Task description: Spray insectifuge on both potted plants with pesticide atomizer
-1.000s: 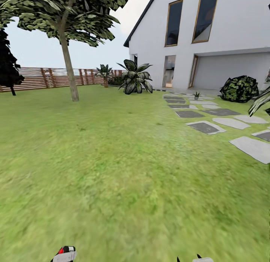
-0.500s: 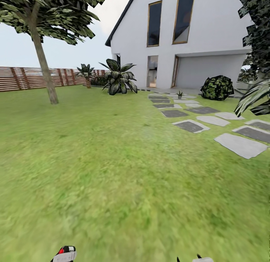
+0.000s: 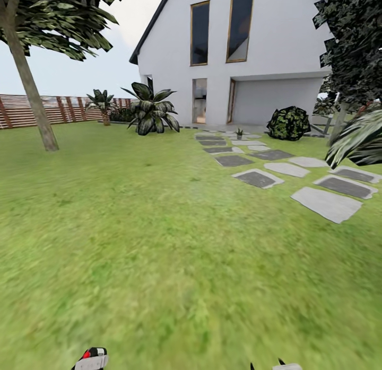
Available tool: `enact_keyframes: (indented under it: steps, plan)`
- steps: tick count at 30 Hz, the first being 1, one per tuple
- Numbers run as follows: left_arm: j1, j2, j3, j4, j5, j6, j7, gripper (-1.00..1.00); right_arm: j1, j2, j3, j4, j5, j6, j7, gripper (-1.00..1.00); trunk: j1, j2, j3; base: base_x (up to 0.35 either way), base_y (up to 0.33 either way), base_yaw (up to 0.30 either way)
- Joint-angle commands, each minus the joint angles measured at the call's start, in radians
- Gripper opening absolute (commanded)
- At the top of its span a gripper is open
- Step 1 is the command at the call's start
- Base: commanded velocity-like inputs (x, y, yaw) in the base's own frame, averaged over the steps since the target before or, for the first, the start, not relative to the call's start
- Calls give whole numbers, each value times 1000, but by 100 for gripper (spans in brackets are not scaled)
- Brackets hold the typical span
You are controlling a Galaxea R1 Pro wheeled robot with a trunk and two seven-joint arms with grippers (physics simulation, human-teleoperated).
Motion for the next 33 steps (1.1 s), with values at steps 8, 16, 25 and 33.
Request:
enact_keyframes:
  steps: [8,16,25,33]
  plan:
    - [-1,-1,9,0,-10,-4,-5,-100,-1,-1,4,2,0,-3,-1,100,0,0,-1,339,85,-6]
    - [-1,-1,9,0,-10,-4,-5,-100,-1,-1,4,1,0,-3,-1,100,0,0,-1,339,85,0]
    - [-1,-2,9,1,-10,-4,-6,-100,-1,-1,4,2,0,-3,-1,100,0,0,-1,338,85,0]
    - [-1,-2,9,1,-11,-4,-5,-100,-1,-1,4,1,-1,-3,-1,100,0,0,-1,339,85,0]
